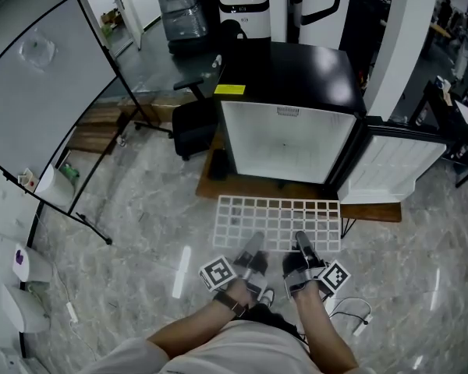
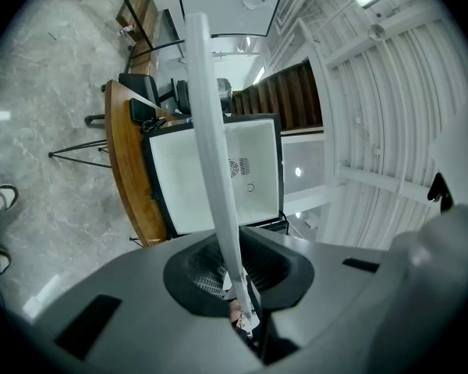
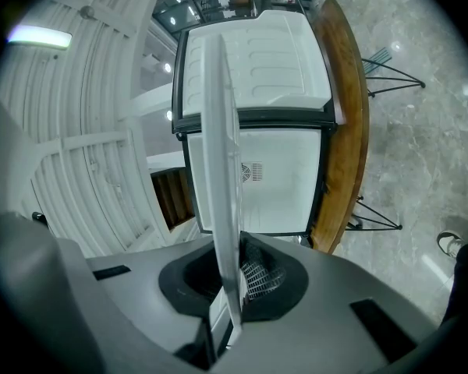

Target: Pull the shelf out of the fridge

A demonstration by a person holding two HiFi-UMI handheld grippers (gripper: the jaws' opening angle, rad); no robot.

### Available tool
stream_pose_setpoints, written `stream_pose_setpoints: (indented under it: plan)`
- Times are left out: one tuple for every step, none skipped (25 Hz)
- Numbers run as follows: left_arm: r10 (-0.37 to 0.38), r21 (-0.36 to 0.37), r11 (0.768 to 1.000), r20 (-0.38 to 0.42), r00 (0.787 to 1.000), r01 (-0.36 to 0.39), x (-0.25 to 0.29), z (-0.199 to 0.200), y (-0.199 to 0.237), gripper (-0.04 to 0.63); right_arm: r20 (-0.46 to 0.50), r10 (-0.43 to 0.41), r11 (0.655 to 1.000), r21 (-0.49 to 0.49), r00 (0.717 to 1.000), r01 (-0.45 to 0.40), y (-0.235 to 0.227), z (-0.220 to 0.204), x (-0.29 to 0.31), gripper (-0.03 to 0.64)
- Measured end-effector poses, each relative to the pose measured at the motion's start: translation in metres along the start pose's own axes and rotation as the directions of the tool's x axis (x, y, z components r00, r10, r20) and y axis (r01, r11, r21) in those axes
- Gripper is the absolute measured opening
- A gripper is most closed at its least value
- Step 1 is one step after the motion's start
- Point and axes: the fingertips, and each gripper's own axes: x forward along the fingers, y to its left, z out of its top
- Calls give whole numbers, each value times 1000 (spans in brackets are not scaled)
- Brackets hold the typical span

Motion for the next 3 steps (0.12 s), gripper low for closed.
stream_pose_setpoints:
  plan:
    - [7, 5, 1000, 0, 1000, -7, -1, 1, 1, 31, -1, -1, 1000, 0, 1000, 1, 0, 0, 0, 41]
    - [21, 18, 1000, -1, 1000, -21, -2, 2, 3, 31, -2, -1, 1000, 0, 1000, 1, 0, -1, 0, 41]
    - [37, 31, 999, -2, 999, -37, -4, 3, 6, 31, -3, -1, 1000, -1, 1000, 1, 1, -1, 1, 41]
